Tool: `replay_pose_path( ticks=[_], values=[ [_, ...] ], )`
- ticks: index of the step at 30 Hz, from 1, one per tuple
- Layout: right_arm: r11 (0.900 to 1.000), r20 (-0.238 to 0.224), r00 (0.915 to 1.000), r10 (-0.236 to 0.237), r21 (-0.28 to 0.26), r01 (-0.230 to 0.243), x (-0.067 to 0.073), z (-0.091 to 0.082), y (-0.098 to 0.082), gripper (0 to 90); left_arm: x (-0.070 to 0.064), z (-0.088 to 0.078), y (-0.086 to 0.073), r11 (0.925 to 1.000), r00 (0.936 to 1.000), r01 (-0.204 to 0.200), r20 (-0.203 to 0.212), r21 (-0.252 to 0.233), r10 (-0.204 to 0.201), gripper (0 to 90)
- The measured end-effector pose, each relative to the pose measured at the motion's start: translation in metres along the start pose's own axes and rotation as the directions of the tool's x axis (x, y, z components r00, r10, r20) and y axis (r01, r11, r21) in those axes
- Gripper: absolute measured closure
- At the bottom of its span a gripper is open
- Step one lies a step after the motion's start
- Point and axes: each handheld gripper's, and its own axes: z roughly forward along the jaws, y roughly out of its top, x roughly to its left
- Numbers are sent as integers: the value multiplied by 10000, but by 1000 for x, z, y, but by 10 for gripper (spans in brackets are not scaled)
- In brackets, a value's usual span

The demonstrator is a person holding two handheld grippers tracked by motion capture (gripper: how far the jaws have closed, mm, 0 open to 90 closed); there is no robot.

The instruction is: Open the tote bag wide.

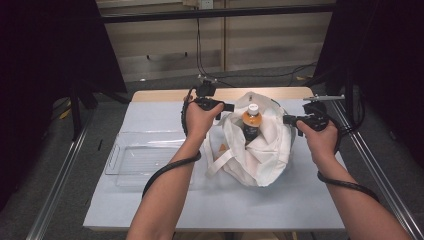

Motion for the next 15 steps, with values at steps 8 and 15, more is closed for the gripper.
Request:
replay_pose_path(
  ticks=[8,15],
  values=[
    [10000,53,10000,-40,3,40,2,0,1,868,-9,9,-3,9989,9996,-251,134,390,246,438],
    [10000,75,10000,61,49,-61,-1,2,-2,870,-2,15,-11,9941,9985,-472,-218,975,496,679]
  ],
)
